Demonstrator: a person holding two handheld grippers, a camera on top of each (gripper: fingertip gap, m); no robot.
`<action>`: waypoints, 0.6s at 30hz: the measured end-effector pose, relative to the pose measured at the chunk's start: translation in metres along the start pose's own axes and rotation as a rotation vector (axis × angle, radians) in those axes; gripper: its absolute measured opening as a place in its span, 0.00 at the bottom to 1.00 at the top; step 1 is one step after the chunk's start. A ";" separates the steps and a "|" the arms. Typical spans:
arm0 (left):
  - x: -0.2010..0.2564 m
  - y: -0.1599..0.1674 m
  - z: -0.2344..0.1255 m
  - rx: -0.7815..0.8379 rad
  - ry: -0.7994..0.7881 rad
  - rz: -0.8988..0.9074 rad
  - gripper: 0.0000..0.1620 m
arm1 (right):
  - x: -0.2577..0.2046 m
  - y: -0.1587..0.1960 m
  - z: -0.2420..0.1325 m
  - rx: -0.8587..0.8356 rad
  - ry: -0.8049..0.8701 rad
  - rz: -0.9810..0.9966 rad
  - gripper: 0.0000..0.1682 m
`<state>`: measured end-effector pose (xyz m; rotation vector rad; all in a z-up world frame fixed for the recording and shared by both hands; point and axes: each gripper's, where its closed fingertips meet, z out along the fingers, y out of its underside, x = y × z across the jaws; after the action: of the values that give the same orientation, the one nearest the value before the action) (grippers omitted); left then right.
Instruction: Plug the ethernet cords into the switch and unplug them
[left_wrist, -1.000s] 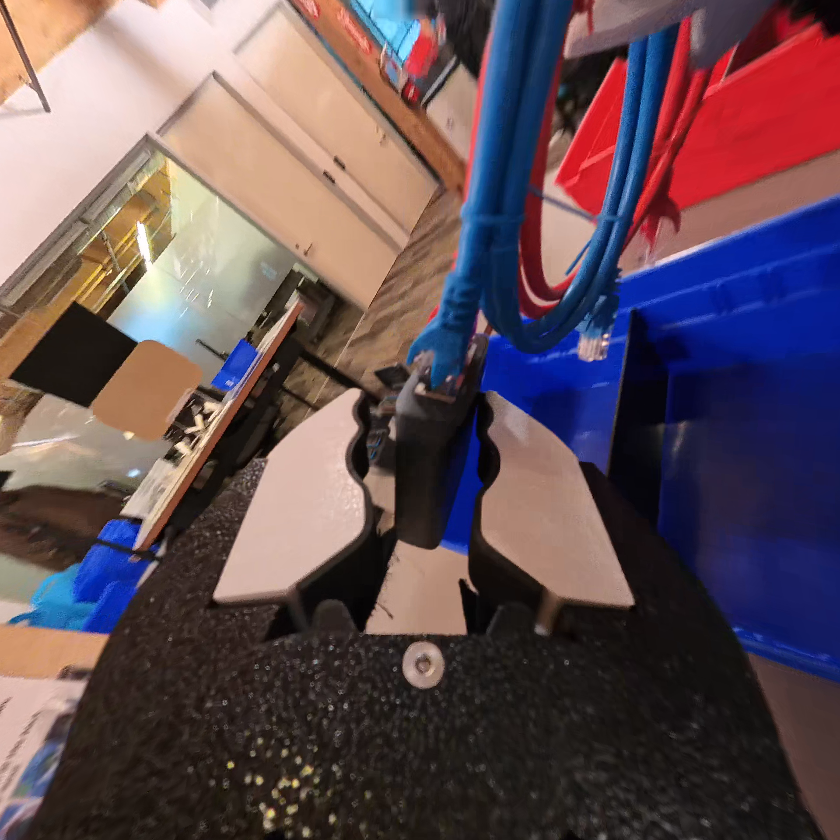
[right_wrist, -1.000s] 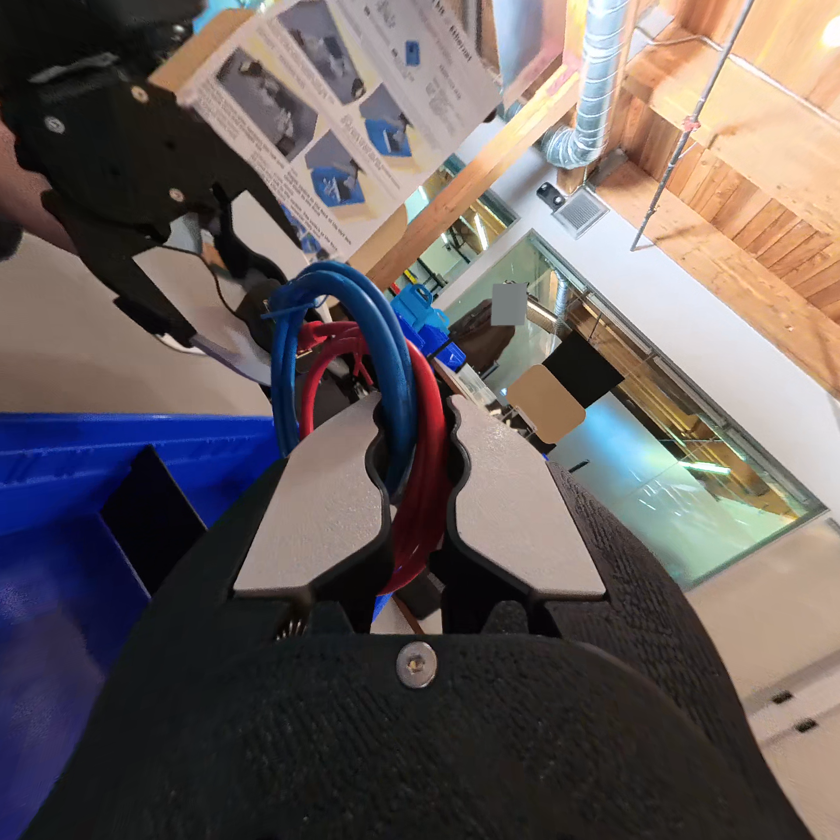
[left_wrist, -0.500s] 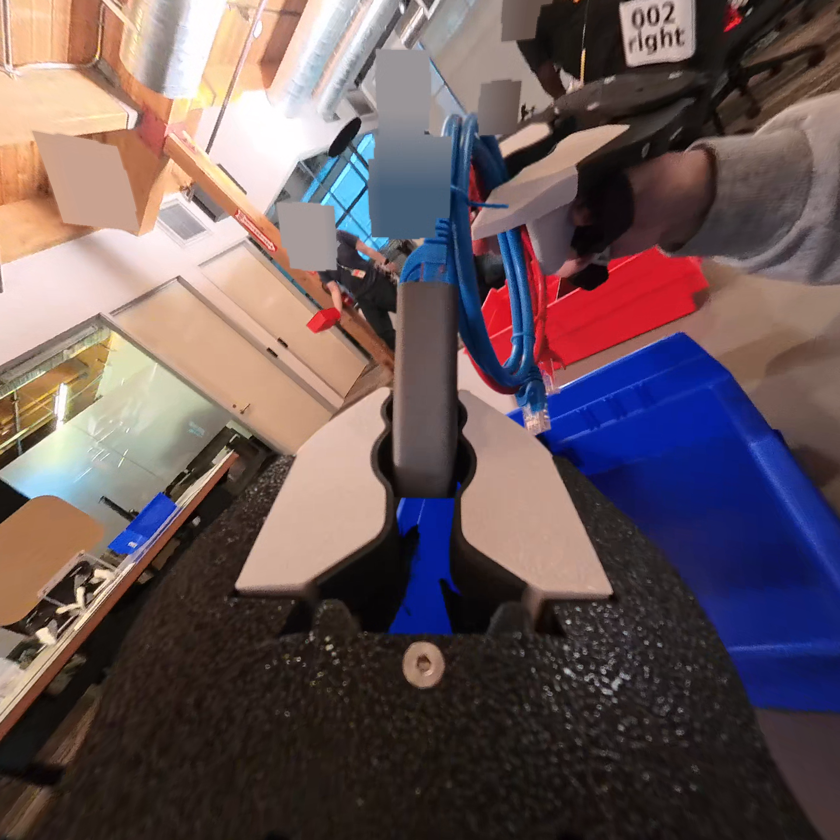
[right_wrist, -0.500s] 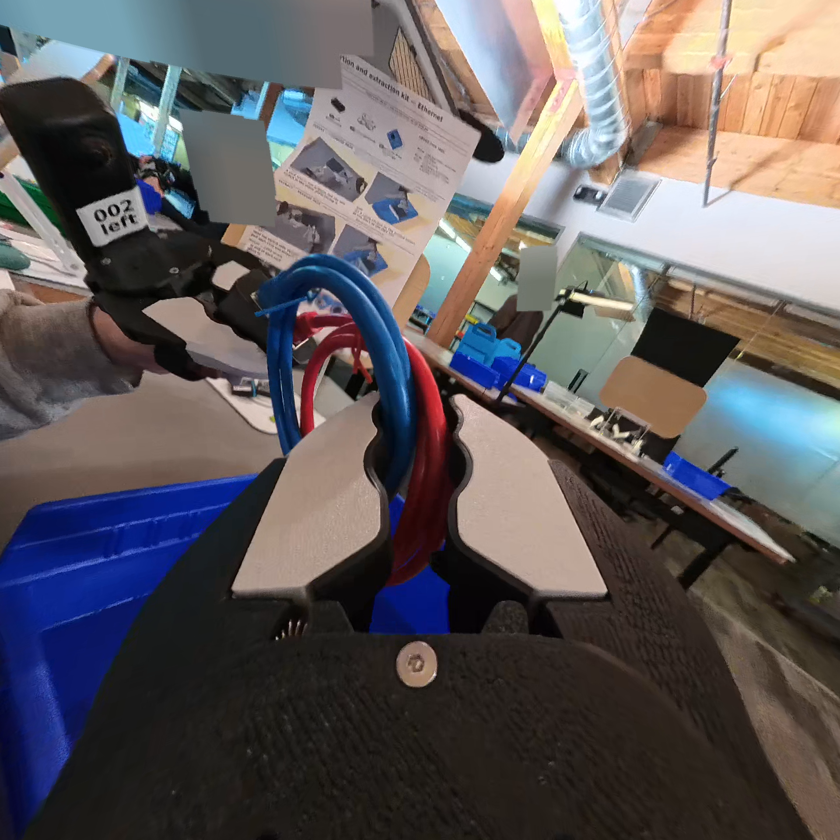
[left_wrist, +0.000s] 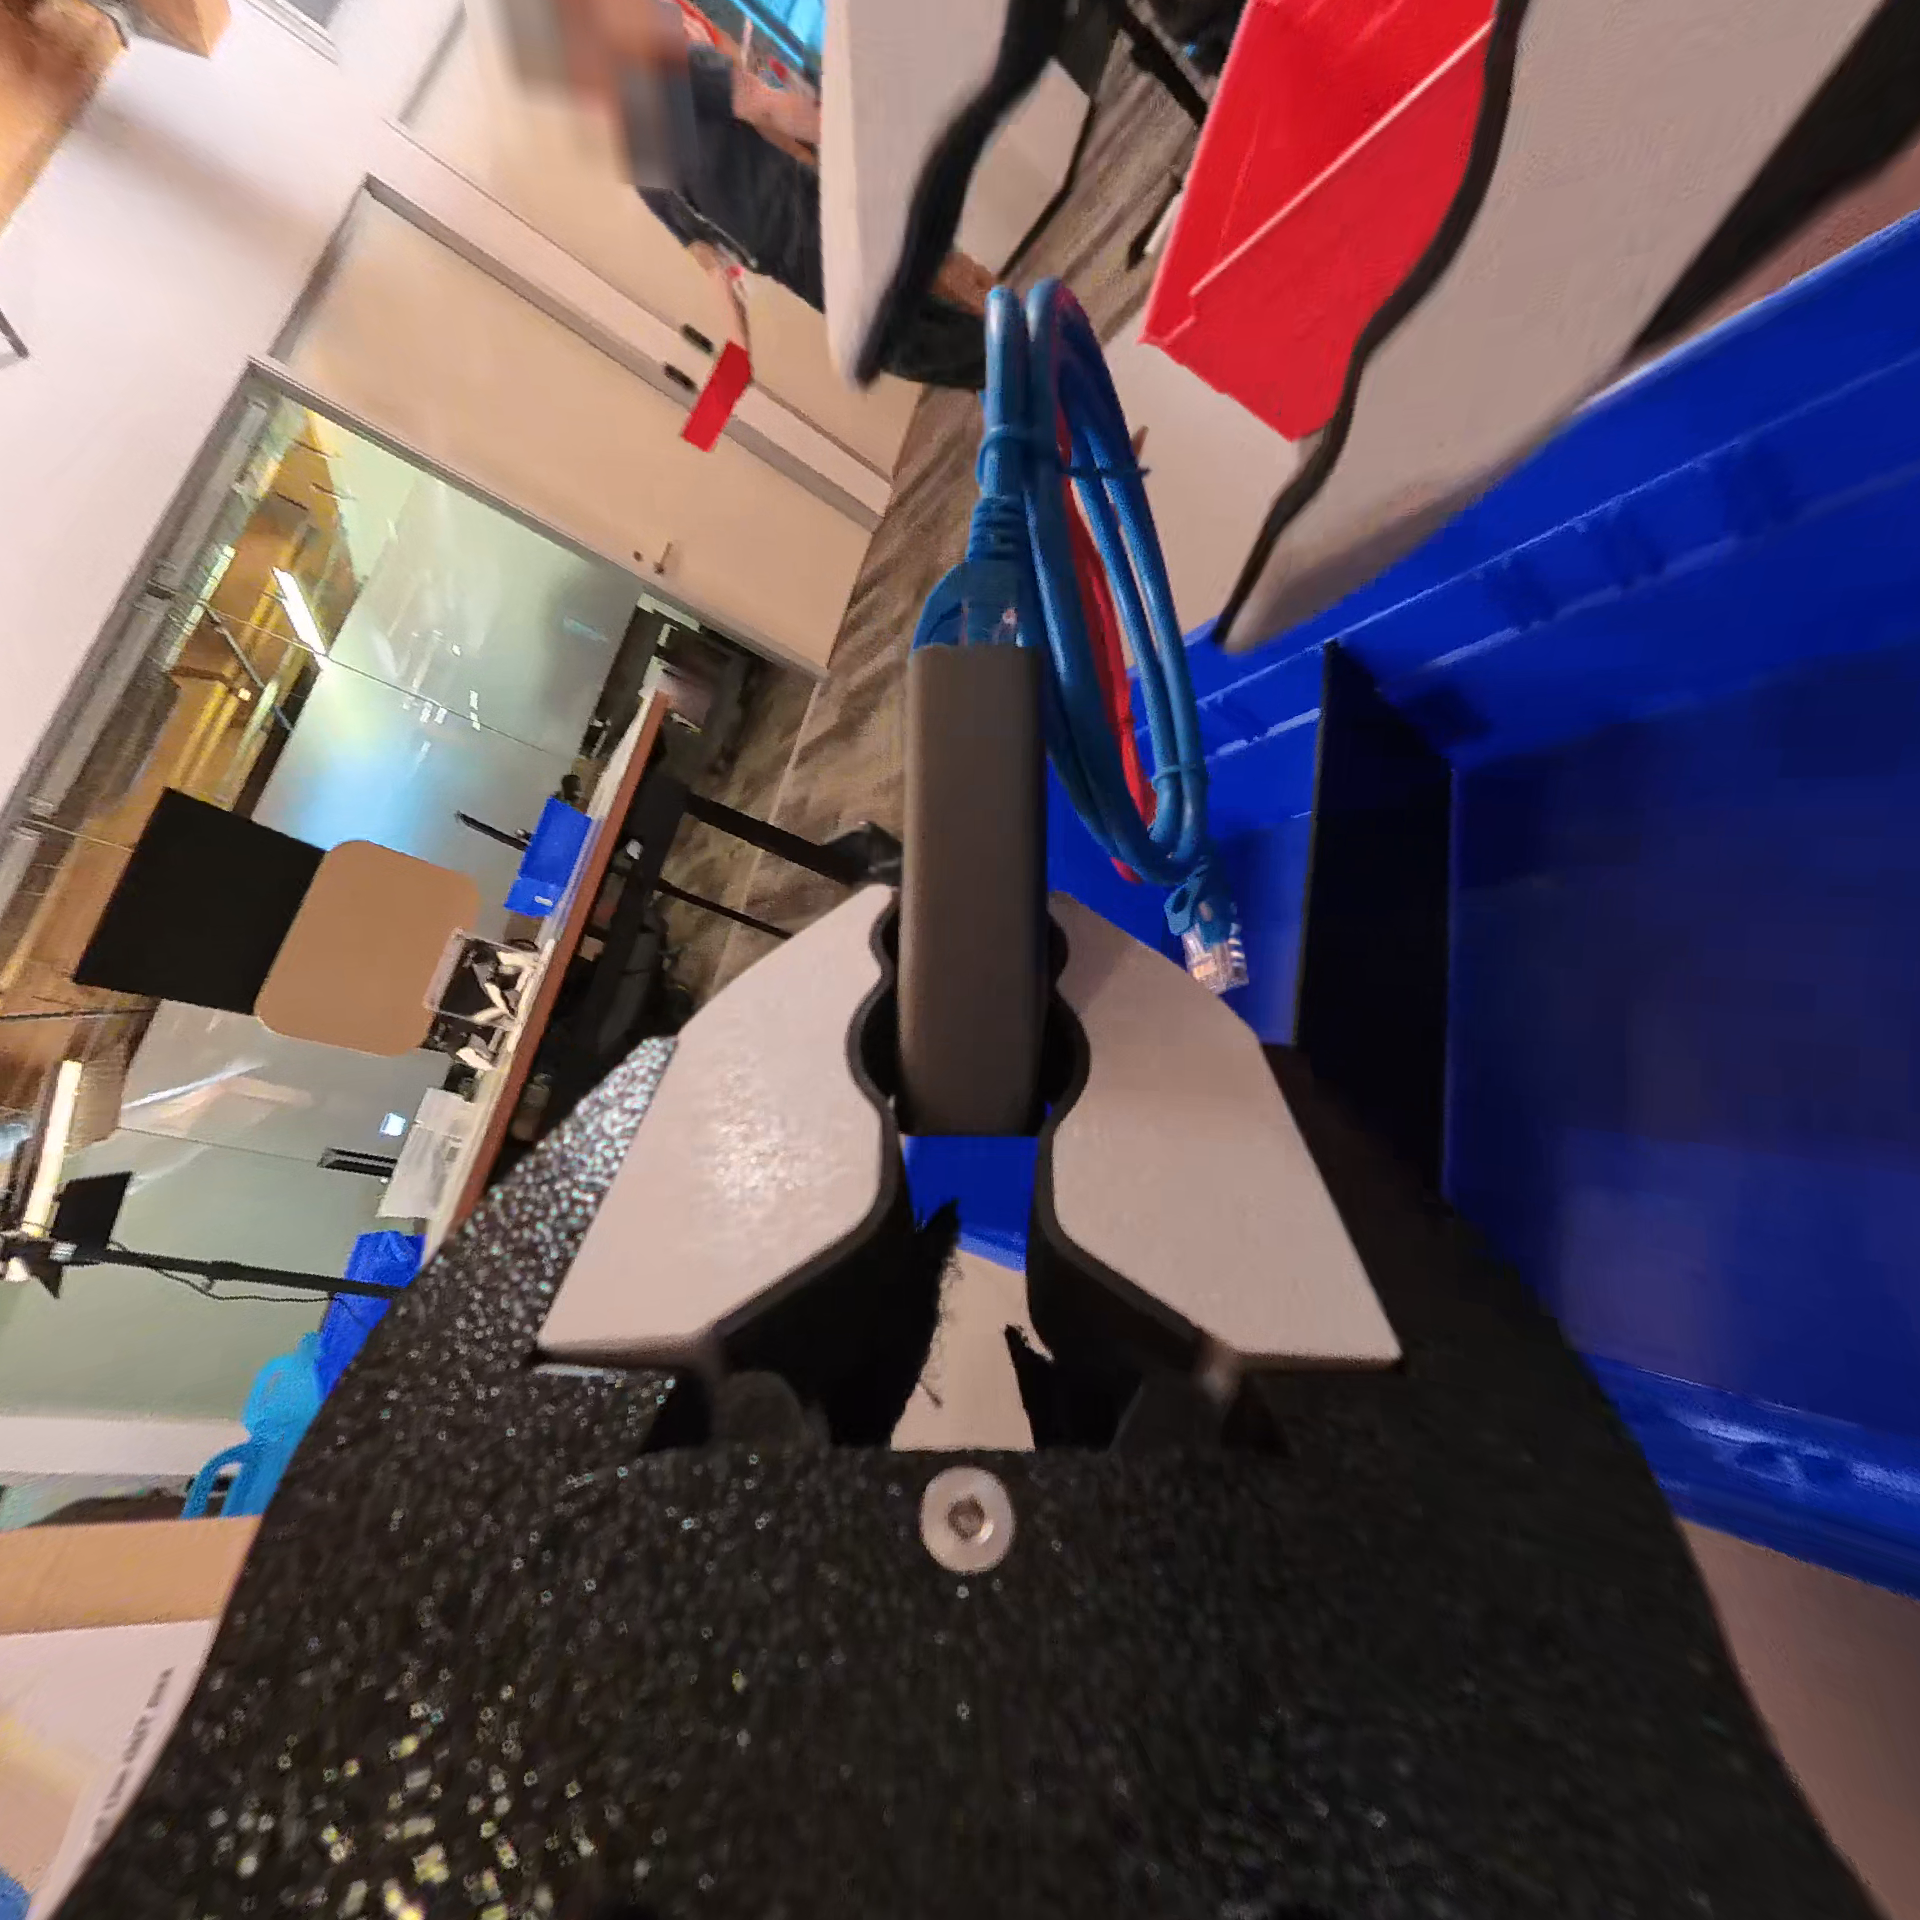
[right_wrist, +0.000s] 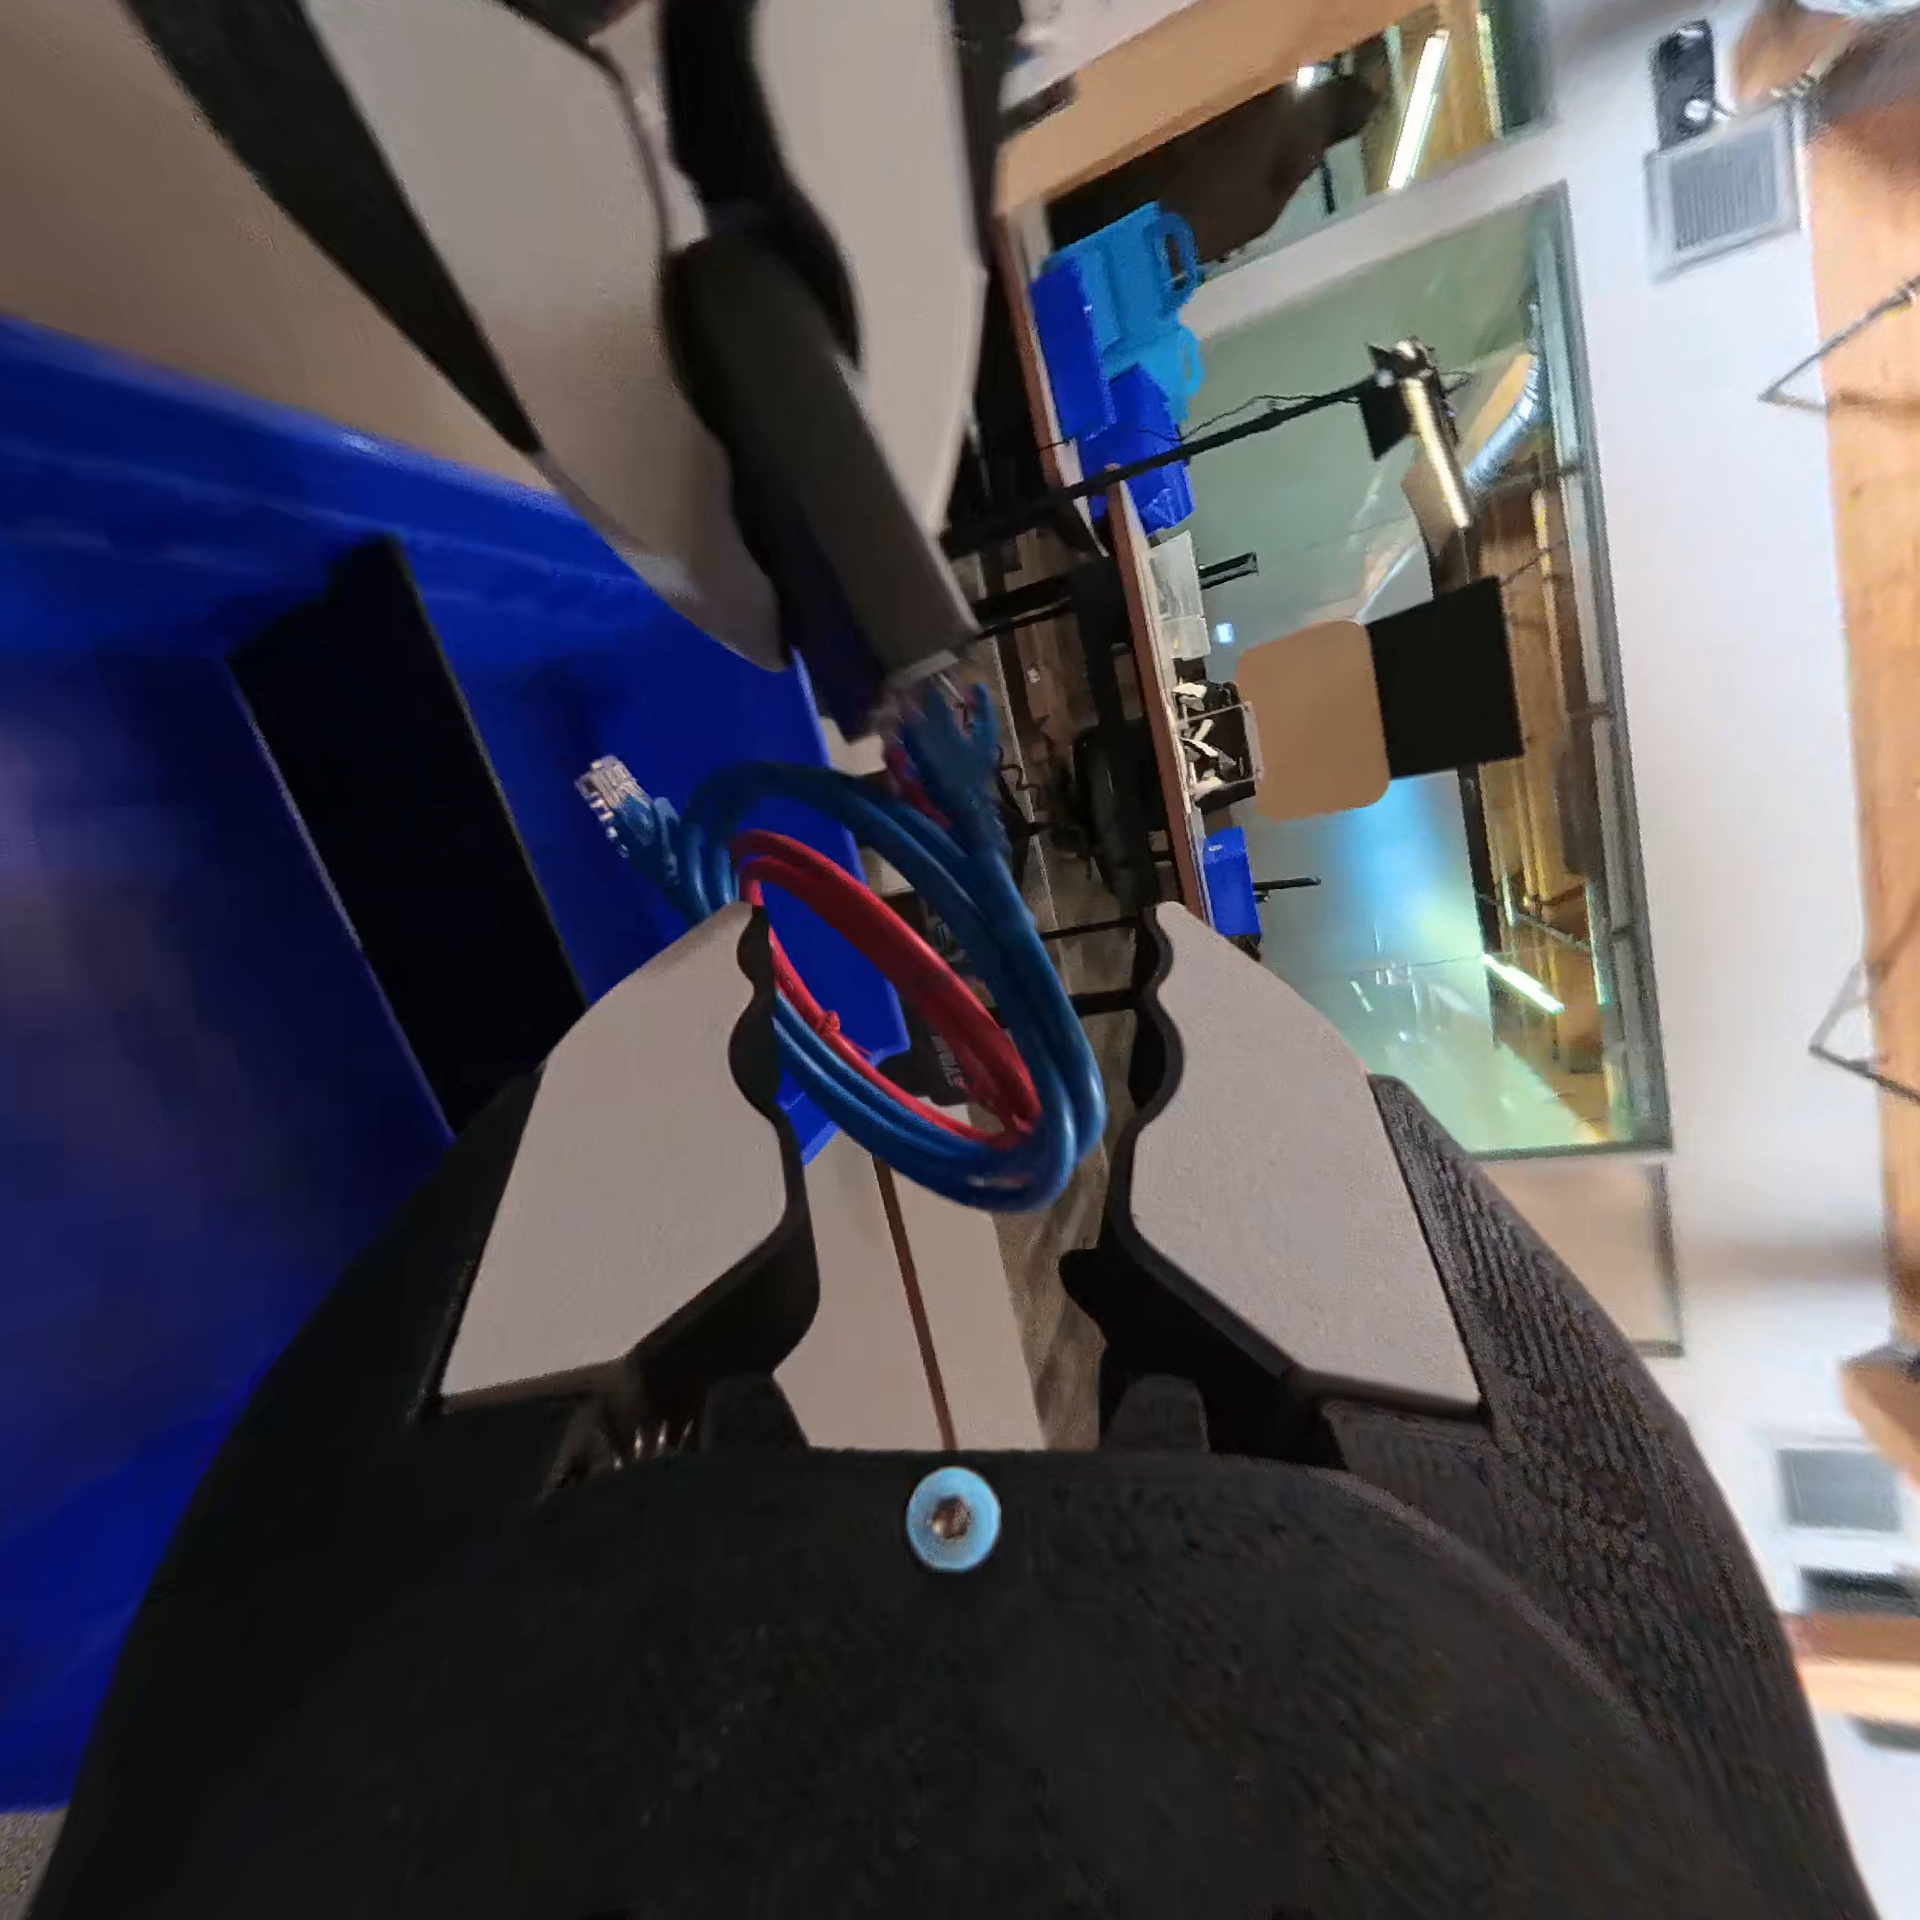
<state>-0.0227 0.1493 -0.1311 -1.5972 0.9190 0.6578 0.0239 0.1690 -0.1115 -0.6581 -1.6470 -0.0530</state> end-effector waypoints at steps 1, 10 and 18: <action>0.003 0.001 0.001 -0.019 0.012 -0.007 0.13 | -0.006 -0.002 0.006 -0.011 -0.014 -0.034 0.38; 0.015 0.012 0.005 -0.092 0.099 -0.037 0.13 | -0.022 -0.006 0.028 -0.038 -0.061 -0.177 0.26; 0.021 0.008 0.004 -0.086 0.139 -0.049 0.13 | -0.028 -0.002 0.031 -0.073 -0.083 -0.290 0.24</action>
<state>-0.0182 0.1478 -0.1536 -1.7539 0.9607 0.5635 -0.0036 0.1695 -0.1426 -0.4772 -1.8179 -0.3000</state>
